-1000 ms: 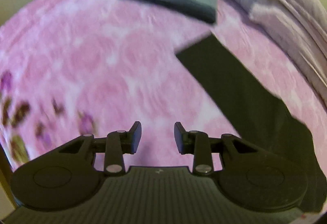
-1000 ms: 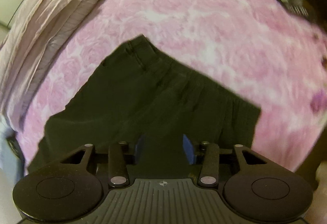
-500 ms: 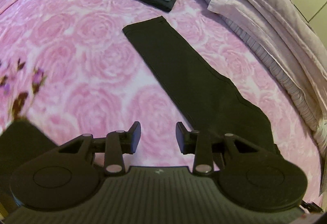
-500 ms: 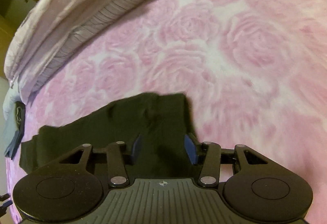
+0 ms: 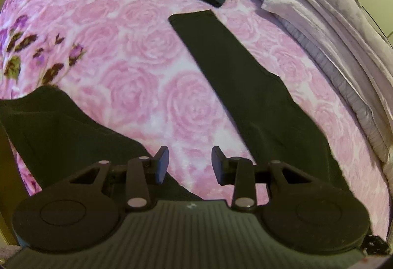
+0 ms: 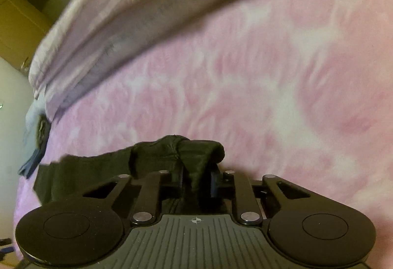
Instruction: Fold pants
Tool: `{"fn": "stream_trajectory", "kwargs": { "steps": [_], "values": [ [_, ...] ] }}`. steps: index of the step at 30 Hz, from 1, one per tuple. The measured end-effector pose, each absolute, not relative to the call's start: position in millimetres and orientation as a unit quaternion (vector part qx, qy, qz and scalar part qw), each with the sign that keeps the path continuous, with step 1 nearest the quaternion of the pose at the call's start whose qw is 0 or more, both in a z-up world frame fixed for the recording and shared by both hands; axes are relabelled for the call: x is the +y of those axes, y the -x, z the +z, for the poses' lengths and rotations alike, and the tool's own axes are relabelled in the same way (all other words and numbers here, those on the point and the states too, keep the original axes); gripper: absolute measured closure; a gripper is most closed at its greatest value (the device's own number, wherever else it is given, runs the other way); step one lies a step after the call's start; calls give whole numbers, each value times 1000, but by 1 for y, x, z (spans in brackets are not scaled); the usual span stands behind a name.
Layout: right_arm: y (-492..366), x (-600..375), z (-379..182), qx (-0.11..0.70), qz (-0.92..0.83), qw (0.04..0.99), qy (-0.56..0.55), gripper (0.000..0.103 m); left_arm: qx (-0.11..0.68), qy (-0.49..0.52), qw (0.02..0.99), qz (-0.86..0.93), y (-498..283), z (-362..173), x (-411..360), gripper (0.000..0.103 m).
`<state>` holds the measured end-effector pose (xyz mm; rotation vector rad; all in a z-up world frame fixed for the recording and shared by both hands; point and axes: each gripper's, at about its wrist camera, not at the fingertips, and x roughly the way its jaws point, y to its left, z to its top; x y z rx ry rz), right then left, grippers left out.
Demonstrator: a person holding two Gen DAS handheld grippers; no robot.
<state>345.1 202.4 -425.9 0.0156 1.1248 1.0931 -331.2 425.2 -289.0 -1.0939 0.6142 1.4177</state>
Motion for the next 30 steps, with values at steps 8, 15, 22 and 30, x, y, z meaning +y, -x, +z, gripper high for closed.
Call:
{"fn": "stream_trajectory", "kwargs": {
  "steps": [8,15,22,30],
  "values": [
    [-386,176,-441,564,388,729,31,61,272,470,593,595,312,-293,423,71],
    [-339,58,-419,605,352,709,-89,47,285,469,594,588,332,-291,405,71],
    [-223,-51,-415,699,248,653,-152,43,299,470,570,604,403,-285,388,63],
    [-179,-59,-431,675,165,682,-230,42,278,490,518,644,510,-294,386,44]
  ]
}}
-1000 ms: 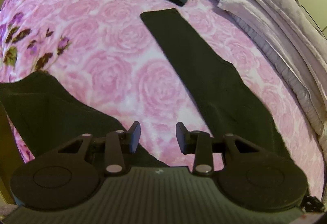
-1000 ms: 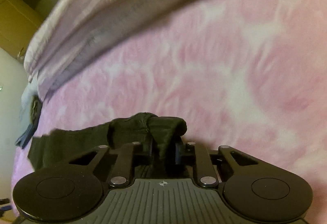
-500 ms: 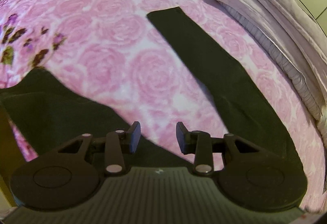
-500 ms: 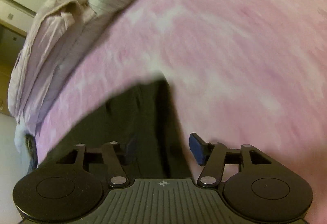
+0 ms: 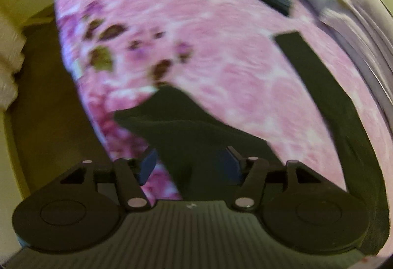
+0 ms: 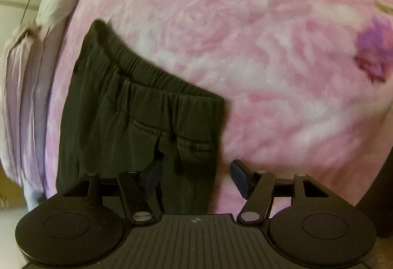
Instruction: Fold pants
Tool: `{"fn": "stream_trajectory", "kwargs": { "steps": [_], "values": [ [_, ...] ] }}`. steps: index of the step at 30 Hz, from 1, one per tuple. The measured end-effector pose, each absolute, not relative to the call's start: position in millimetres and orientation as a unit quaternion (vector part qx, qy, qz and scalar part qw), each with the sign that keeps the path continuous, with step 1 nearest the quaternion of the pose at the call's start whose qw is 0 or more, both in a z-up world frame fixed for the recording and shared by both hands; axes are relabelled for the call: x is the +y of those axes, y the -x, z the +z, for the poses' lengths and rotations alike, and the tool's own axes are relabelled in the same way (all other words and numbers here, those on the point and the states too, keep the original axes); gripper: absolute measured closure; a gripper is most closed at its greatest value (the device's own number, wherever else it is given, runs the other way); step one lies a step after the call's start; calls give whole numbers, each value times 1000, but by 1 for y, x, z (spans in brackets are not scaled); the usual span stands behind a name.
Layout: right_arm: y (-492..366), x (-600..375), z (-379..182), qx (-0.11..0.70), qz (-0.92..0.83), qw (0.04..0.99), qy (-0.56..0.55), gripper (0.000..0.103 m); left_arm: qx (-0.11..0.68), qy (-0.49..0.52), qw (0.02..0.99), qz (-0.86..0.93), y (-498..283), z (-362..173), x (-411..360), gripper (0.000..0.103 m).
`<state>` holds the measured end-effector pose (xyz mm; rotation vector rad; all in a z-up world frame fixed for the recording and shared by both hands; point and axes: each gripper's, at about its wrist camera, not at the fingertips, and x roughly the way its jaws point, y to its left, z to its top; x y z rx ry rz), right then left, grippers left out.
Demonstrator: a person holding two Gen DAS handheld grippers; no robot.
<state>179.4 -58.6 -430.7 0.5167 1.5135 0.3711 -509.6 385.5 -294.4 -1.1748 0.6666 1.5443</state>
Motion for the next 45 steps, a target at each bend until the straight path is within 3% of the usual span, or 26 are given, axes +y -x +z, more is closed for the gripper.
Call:
{"fn": "stream_trajectory", "kwargs": {
  "steps": [6,7,8,9,11,15,20,22,24,25,28,30,32,36,39,43,45],
  "values": [
    [-161,-62,-426,639,122,715,-254,35,158,563,467,663,573,-336,396,45],
    [-157,-61,-426,633,119,721,-254,35,142,577,460,660,580,-344,402,48],
    [-155,-59,-427,627,119,725,-257,36,140,585,459,653,583,-351,408,67],
    [-153,-54,-427,625,123,726,-261,54,149,592,462,644,585,-357,417,92],
    [-152,-44,-431,636,124,720,-247,94,155,589,477,634,583,-354,434,98],
    [-151,-54,-423,622,120,719,-286,98,104,557,596,569,574,-296,470,99],
    [-138,-66,-382,579,155,735,-319,99,91,433,744,500,562,-220,486,97],
    [-134,-68,-376,574,156,741,-311,99,124,419,739,512,569,-231,486,95],
    [-130,-64,-380,585,143,743,-293,98,169,431,700,545,577,-264,489,82],
    [-128,-59,-385,595,137,745,-268,96,214,428,664,575,580,-287,492,80],
    [-116,-48,-398,638,78,747,-170,81,324,443,535,642,602,-346,501,79],
    [-105,-41,-392,640,61,759,-106,73,325,464,497,657,612,-351,500,79],
    [-92,-27,-373,605,78,791,-52,70,311,447,524,655,602,-338,495,79],
    [-76,17,-351,550,156,820,39,63,353,391,628,574,546,-322,486,57],
    [-66,49,-360,529,206,818,97,61,394,358,670,517,502,-336,471,55],
    [-54,63,-397,548,228,799,102,58,461,342,659,486,474,-375,451,53],
    [-46,57,-417,549,222,802,79,46,463,301,671,494,466,-381,437,49]
  ]
}}
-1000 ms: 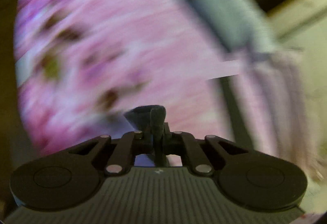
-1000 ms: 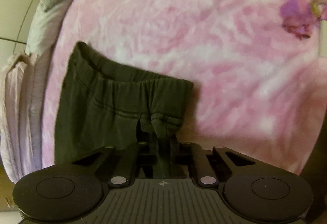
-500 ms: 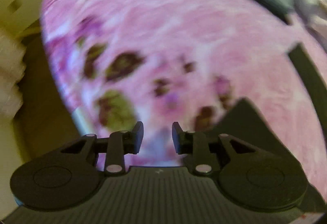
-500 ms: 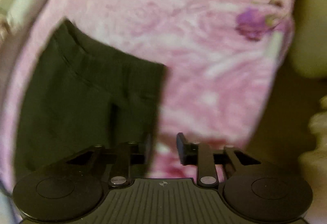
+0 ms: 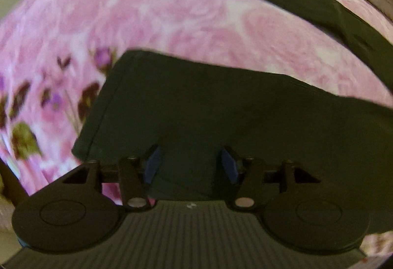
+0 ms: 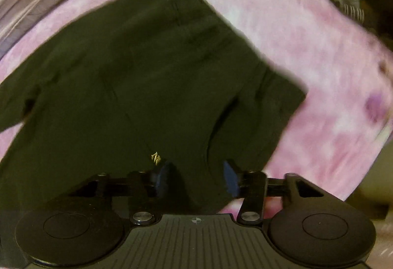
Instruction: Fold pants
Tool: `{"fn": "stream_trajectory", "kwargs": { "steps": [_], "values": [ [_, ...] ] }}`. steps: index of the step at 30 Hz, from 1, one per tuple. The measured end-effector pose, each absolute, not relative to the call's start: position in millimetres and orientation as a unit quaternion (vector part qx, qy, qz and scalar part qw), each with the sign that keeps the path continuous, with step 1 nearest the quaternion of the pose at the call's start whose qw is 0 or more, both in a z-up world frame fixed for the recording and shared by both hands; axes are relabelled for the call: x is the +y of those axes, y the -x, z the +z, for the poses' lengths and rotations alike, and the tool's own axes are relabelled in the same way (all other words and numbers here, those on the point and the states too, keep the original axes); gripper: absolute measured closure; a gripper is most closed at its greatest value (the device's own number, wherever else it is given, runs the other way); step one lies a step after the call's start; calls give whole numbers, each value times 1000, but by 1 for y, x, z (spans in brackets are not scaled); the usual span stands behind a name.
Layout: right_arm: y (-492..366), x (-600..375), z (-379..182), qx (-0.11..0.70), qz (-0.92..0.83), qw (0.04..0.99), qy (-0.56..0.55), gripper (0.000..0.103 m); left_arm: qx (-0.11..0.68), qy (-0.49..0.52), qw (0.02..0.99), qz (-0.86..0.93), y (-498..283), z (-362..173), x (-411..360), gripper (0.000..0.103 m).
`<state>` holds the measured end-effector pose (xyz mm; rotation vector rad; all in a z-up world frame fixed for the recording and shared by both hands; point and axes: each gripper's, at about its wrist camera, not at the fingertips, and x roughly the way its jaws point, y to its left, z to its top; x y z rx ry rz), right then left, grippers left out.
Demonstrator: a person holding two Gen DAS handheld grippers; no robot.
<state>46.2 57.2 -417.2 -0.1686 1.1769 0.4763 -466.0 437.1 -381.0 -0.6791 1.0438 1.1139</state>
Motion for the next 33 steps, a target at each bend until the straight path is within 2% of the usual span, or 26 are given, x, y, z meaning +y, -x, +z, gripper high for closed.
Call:
{"fn": "stream_trajectory", "kwargs": {
  "steps": [2,3,6,11,13,15,19,22,26,33],
  "values": [
    [-40,62,-420,543,230,804,83,33,468,304,661,502,463,-378,433,49],
    [-37,74,-418,545,237,795,125,31,472,314,652,504,463,-375,433,49],
    [-25,91,-404,549,284,759,203,31,488,316,636,508,459,-349,424,51],
    [-8,63,-348,542,326,758,157,31,450,309,674,498,456,-281,377,50],
    [3,50,-318,543,350,751,133,31,439,308,689,487,451,-254,360,46],
    [10,39,-287,534,379,744,133,31,432,295,704,480,445,-227,340,37],
    [31,21,-220,489,431,747,131,31,398,278,735,473,442,-172,299,34],
    [41,1,-179,462,453,753,119,29,373,268,753,471,442,-136,267,25],
    [60,-21,-139,434,476,757,110,27,352,248,770,471,446,-101,222,21],
    [93,-61,-106,432,490,748,112,26,349,229,784,459,447,-78,158,12]
  ]
}}
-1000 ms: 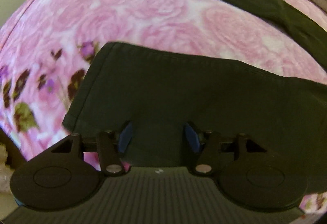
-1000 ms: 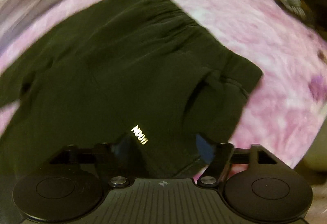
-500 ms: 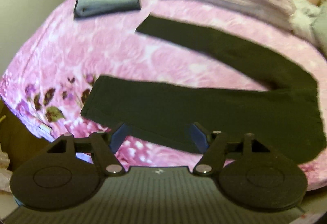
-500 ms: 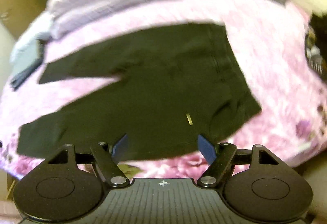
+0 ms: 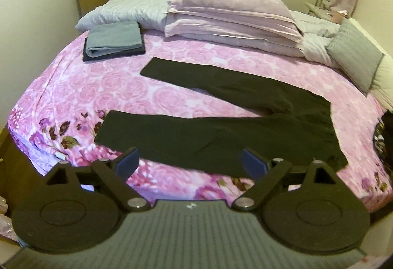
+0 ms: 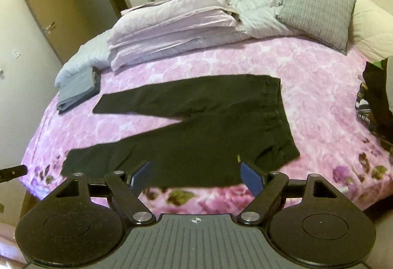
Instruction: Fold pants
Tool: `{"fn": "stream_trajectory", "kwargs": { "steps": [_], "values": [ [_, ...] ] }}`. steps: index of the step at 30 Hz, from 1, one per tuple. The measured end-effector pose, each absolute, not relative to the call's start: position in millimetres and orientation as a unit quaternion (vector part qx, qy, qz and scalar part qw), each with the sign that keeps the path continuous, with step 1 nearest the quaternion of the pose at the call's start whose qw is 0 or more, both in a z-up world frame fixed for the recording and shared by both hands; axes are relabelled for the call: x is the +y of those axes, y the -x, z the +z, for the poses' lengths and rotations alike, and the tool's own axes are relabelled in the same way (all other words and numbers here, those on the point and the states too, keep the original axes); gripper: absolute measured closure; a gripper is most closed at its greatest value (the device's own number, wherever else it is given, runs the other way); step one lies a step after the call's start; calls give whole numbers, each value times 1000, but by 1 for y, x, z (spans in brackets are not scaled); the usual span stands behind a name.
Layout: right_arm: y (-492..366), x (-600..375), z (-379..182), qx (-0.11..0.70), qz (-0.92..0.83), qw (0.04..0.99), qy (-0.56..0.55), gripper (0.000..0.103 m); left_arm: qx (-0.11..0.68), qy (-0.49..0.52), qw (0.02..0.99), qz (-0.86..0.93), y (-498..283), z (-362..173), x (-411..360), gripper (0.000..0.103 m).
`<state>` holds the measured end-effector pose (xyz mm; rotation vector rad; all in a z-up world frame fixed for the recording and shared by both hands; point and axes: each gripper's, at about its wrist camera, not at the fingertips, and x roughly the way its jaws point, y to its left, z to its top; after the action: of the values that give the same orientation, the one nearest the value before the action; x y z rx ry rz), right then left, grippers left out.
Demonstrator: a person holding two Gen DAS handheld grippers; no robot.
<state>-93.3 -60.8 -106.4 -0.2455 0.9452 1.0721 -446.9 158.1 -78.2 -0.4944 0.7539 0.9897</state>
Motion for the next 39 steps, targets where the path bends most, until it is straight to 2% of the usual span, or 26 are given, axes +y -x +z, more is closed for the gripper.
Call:
{"fn": "stream_trajectory", "kwargs": {
  "steps": [10,13,23,39],
  "values": [
    [121,-87,-89,427,480,754,138,26,329,184,810,450,441,-53,112,1],
    [127,-90,-86,429,480,752,140,26,324,182,818,440,442,-49,106,1],
    [151,-86,-94,438,479,739,180,26,382,204,791,433,444,-62,92,1],
    [161,-86,-105,452,474,727,204,26,400,199,781,437,449,-65,82,1]
  ]
}}
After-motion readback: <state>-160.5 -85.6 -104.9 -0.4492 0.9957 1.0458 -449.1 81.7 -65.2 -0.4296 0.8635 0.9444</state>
